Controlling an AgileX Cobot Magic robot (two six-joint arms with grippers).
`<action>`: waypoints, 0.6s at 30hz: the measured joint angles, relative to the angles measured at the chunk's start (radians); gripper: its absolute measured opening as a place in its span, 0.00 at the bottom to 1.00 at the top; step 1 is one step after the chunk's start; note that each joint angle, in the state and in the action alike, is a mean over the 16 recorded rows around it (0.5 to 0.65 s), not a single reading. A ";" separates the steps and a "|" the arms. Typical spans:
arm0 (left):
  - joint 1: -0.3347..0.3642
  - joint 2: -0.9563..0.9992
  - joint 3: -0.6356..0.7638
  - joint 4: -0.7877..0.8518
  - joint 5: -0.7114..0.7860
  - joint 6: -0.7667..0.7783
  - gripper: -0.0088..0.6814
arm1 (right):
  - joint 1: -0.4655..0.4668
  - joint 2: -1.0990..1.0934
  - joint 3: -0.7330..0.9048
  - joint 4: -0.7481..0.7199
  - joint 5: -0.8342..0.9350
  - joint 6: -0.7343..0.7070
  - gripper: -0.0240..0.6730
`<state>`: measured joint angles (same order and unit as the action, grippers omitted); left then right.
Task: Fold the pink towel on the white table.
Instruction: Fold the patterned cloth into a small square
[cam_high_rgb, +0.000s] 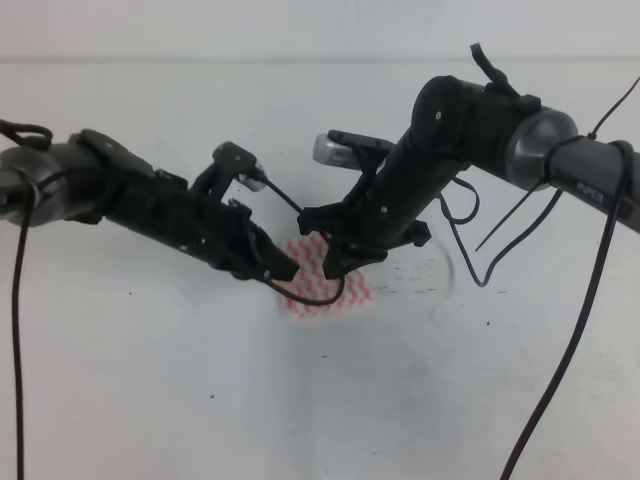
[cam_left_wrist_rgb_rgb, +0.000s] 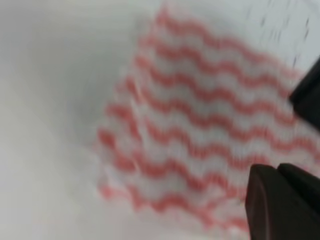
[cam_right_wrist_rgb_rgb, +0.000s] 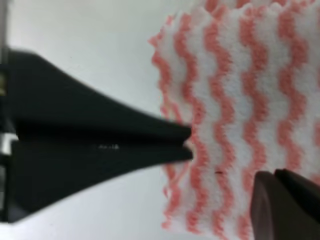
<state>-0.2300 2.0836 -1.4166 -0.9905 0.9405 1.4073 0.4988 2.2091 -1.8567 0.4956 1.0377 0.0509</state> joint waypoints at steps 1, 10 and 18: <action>-0.001 0.003 0.000 0.006 0.004 -0.008 0.01 | 0.000 0.000 0.000 0.000 -0.001 0.000 0.01; -0.003 0.013 -0.008 0.075 0.033 -0.071 0.01 | 0.000 0.001 0.000 -0.003 -0.002 -0.001 0.01; -0.002 0.002 -0.041 0.069 0.069 -0.084 0.01 | 0.000 0.002 0.000 -0.019 -0.002 0.001 0.01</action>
<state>-0.2325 2.0858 -1.4580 -0.9214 1.0097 1.3237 0.4991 2.2109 -1.8566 0.4764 1.0359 0.0519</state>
